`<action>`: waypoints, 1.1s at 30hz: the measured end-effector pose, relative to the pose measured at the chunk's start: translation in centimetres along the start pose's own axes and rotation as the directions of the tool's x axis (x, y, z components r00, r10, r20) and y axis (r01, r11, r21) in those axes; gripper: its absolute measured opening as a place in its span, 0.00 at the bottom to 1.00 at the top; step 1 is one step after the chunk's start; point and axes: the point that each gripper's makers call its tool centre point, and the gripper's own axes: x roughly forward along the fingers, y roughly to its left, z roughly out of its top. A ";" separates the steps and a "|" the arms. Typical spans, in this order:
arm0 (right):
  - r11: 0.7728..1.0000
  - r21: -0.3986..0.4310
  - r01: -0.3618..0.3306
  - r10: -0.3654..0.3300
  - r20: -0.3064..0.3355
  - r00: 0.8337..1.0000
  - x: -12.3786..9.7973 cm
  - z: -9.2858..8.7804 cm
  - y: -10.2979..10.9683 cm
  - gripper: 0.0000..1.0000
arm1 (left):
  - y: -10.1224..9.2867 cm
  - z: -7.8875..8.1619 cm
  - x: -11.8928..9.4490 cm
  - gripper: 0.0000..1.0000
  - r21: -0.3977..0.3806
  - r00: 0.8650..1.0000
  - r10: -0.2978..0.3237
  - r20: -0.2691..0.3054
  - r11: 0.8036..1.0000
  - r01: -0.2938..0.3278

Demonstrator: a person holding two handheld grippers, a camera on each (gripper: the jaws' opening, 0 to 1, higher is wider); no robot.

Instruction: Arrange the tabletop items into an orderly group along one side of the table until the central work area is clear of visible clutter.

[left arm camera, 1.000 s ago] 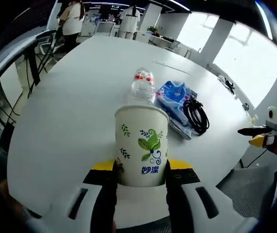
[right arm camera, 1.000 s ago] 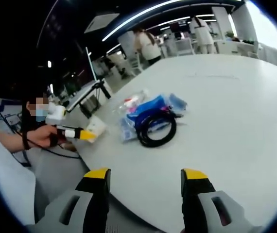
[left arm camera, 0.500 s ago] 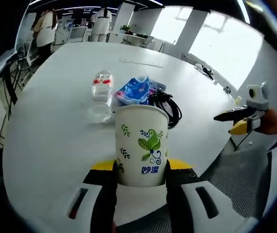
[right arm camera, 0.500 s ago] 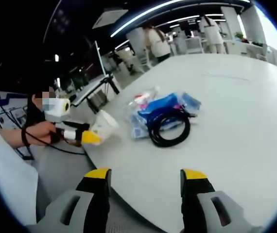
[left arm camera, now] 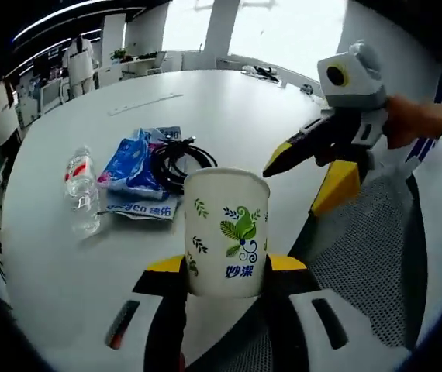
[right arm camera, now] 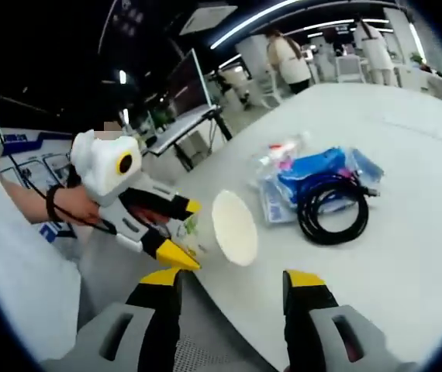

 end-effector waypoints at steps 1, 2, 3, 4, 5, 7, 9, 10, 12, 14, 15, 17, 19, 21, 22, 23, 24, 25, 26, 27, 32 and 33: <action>1.000 0.005 -0.014 0.014 0.005 1.000 0.1 0.1 0.3 0.51 | -0.3 0.0 0.1 0.37 0.013 1.000 -0.005 -0.004 1.000 0.005; 0.999 0.012 -0.031 0.030 0.010 0.999 0.2 0.2 0.6 0.51 | -0.4 0.1 0.1 0.37 0.017 1.000 -0.009 -0.004 1.000 0.009; 0.999 0.016 -0.037 0.037 0.012 0.999 0.3 0.2 0.8 0.50 | -0.6 0.2 0.1 0.37 0.023 1.000 -0.015 -0.003 1.000 0.015; 0.999 0.018 -0.043 0.042 0.014 0.999 0.3 0.3 0.9 0.50 | -0.7 0.3 0.1 0.37 0.027 1.000 -0.019 0.000 0.999 0.019; 0.998 0.021 -0.051 0.051 0.016 0.999 0.4 0.3 1.1 0.49 | -0.8 0.3 0.1 0.37 0.031 1.000 -0.021 0.001 0.999 0.021; 0.998 0.024 -0.060 0.060 0.017 0.998 0.5 0.3 1.3 0.48 | -0.9 0.4 0.2 0.37 0.044 1.000 -0.026 0.001 0.999 0.026; 0.997 0.034 -0.074 0.073 0.022 0.997 0.6 0.3 1.6 0.48 | -1.1 0.5 0.2 0.37 0.054 1.000 -0.029 0.000 0.998 0.029; 0.996 0.040 -0.080 0.079 0.023 0.997 0.6 0.3 1.7 0.48 | -1.2 0.6 0.1 0.37 0.065 0.999 -0.034 0.000 0.997 0.034; 0.994 0.054 -0.093 0.091 0.033 0.995 0.7 0.4 2.0 0.47 | -1.5 0.8 0.1 0.37 0.081 0.999 -0.041 0.000 0.996 0.041; 0.990 0.081 -0.115 0.111 0.048 0.993 0.7 0.5 2.3 0.46 | -1.7 0.8 0.1 0.37 0.099 0.999 -0.046 -0.004 0.994 0.046; 0.987 0.098 -0.126 0.121 0.057 0.991 0.7 0.6 2.5 0.45 | -1.8 0.8 0.1 0.37 0.105 0.999 -0.049 -0.006 0.993 0.049; 0.977 0.148 -0.154 0.142 0.087 0.986 0.7 1.0 2.9 0.43 | -2.1 1.0 0.1 0.37 0.120 0.998 -0.059 -0.003 0.991 0.058; 0.969 0.170 -0.177 0.160 0.109 0.981 0.8 1.4 3.5 0.40 | -2.3 1.1 0.2 0.37 0.133 0.998 -0.064 -0.001 0.989 0.064; 0.970 0.163 -0.182 0.164 0.117 0.980 0.8 1.5 3.8 0.39 | -2.7 1.2 0.3 0.37 0.141 0.997 -0.076 -0.002 0.987 0.076; 0.971 0.159 -0.178 0.162 0.111 0.981 0.8 1.4 3.8 0.38 | -2.8 1.0 0.4 0.37 0.163 0.997 -0.070 -0.015 0.984 0.071; 0.971 0.157 -0.178 0.163 0.107 0.981 0.9 1.4 3.7 0.36 | -2.9 1.0 0.4 0.38 0.169 0.997 -0.077 -0.016 0.983 0.078; 0.972 0.155 -0.177 0.161 0.106 0.981 0.9 1.3 3.7 0.32 | -3.1 1.0 0.4 0.38 0.170 0.996 -0.082 -0.017 0.982 0.084; 0.973 0.153 -0.174 0.159 0.106 0.982 0.9 1.3 3.6 0.30 | -3.2 1.1 0.5 0.38 0.173 0.996 -0.089 -0.015 0.981 0.090; 0.973 0.155 -0.171 0.156 0.108 0.982 0.8 1.3 3.5 0.28 | -3.3 1.2 0.5 0.38 0.176 0.996 -0.091 -0.016 0.980 0.093; 0.973 0.157 -0.171 0.154 0.112 0.982 0.8 1.4 3.5 0.24 | -3.4 1.2 0.5 0.37 0.182 0.996 -0.092 -0.018 0.979 0.094; 0.965 0.191 -0.178 0.150 0.151 0.977 0.5 2.0 3.5 0.09 | -3.4 1.2 0.5 0.37 0.195 0.995 -0.095 -0.024 0.976 0.097; 0.964 0.192 -0.186 0.158 0.154 0.975 0.5 2.0 3.7 0.07 | -3.4 1.2 0.5 0.37 0.196 0.995 -0.095 -0.024 0.976 0.098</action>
